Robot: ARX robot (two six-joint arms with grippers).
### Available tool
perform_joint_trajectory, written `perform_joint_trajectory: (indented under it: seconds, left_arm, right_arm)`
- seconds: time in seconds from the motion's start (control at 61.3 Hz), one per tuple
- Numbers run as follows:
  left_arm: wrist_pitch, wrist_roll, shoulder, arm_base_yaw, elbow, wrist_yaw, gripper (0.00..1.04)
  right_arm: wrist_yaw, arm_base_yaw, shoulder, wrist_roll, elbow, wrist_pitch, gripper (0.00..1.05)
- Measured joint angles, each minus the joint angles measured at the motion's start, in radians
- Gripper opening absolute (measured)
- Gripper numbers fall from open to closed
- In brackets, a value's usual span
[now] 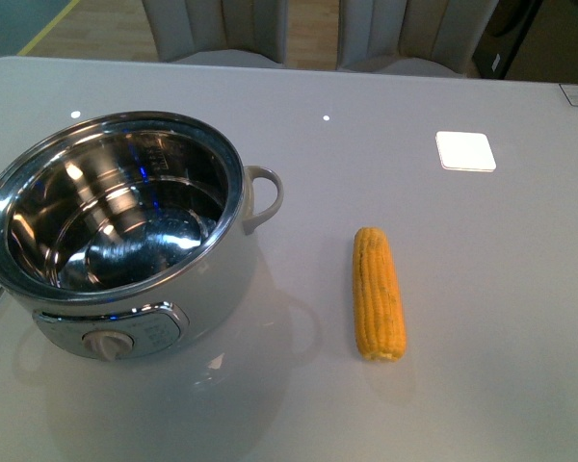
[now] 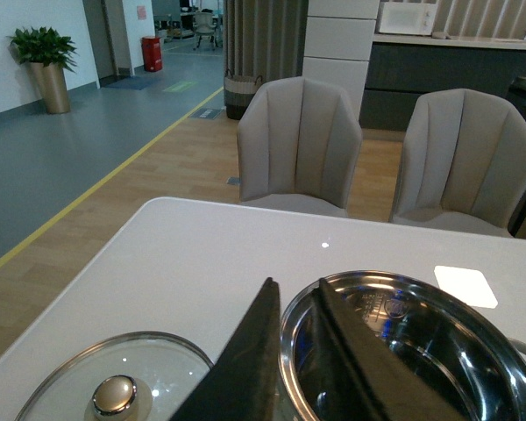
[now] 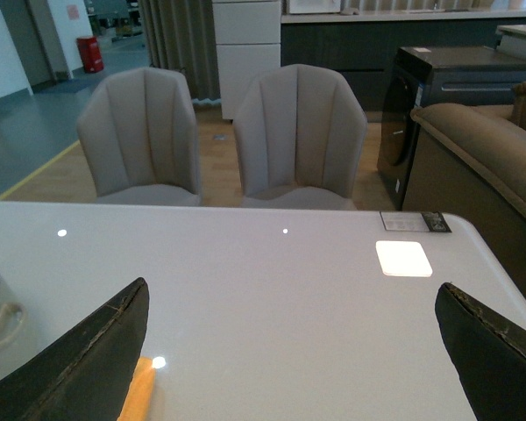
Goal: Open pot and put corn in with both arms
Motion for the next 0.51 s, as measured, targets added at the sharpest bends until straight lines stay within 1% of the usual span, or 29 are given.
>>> perform_joint_trajectory:
  seconds: [0.147,0.163,0.18,0.212,0.261,0.294,0.326,0.359,0.408,0.506]
  left_arm:
    - [-0.056,0.001,-0.059,-0.060,0.000,-0.059,0.04]
    - [-0.061,0.001,-0.064,-0.069,0.000,-0.072,0.04]
    - [-0.070,0.002,-0.071,-0.090,0.000,-0.114,0.04]
    - [-0.084,0.002,-0.085,-0.138,0.000,-0.164,0.04]
    - [-0.095,0.002,-0.099,-0.174,0.000,-0.169,0.04]
    - [-0.101,0.003,-0.106,-0.182,0.000,-0.171,0.04]
    - [-0.122,0.003,-0.124,-0.185,0.000,-0.176,0.04]
    - [-0.203,0.004,-0.179,-0.186,0.000,-0.181,0.04]
    - [-0.266,0.004,-0.241,-0.187,0.000,-0.181,0.04]
    - [-0.278,0.004,-0.274,-0.189,0.000,-0.181,0.04]
  right_arm:
    - [0.000,0.000,0.000,0.000,0.000,0.000,0.96]
    - [0.000,0.000,0.000,0.000,0.000,0.000,0.96]
    - [0.000,0.000,0.000,0.000,0.000,0.000,0.96]
    - [0.000,0.000,0.000,0.000,0.000,0.000,0.96]
    - [0.000,0.000,0.000,0.000,0.000,0.000,0.96]
    - [0.000,0.000,0.000,0.000,0.000,0.000,0.96]
    - [0.000,0.000,0.000,0.000,0.000,0.000,0.96]
    - [0.000,0.000,0.000,0.000,0.000,0.000,0.96]
    - [0.000,0.000,0.000,0.000,0.000,0.000,0.96]
    - [0.000,0.000,0.000,0.000,0.000,0.000,0.96]
